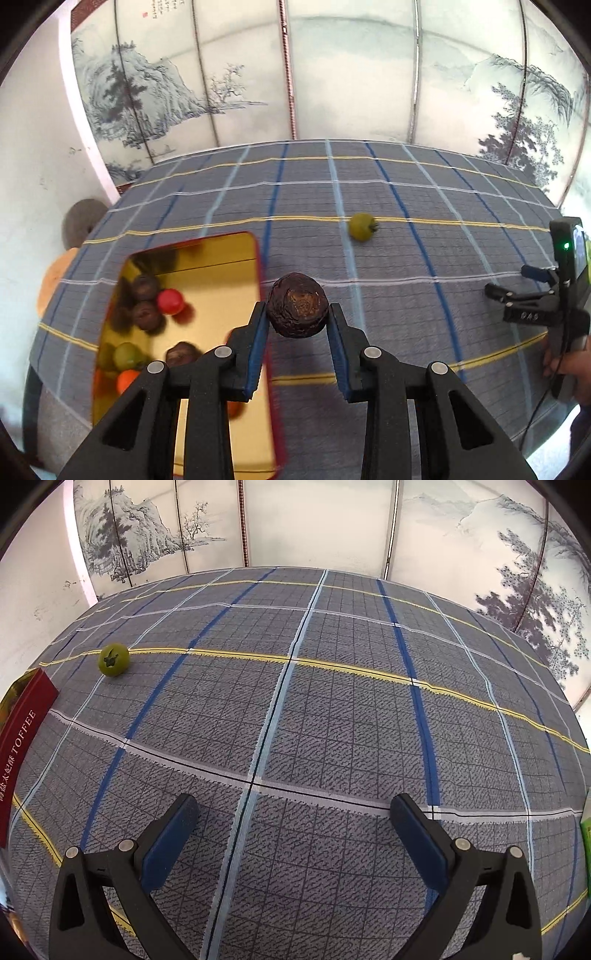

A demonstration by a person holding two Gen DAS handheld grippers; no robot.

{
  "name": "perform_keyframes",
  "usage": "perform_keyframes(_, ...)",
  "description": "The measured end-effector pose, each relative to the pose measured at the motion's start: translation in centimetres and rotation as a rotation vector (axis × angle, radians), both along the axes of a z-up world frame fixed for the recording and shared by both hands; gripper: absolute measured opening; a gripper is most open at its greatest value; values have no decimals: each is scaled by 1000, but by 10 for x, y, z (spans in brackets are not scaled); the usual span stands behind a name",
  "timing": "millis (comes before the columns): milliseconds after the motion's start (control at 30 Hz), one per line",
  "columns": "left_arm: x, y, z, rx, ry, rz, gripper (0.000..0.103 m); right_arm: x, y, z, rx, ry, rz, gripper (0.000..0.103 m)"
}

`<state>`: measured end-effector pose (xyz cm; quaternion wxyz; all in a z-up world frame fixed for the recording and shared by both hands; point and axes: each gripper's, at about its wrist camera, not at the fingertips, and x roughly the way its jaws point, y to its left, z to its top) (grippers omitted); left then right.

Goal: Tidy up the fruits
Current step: 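Carry the brown lychee into the tin with the left gripper and release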

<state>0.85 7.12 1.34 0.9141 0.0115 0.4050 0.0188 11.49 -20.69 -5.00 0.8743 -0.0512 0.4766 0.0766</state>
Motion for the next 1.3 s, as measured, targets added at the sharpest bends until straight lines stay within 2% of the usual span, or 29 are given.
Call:
perform_keyframes(367,-33,45,-16,46,8,61,33,-5,0,0,1,0,-9,103)
perform_keyframes(800,-68,116,-44,0,69,202,33,-4,-1,0,0,1,-12,103)
perform_keyframes(1300,-59,114,-48,-21,71,190,33,-4,-1,0,1,1,-12,103)
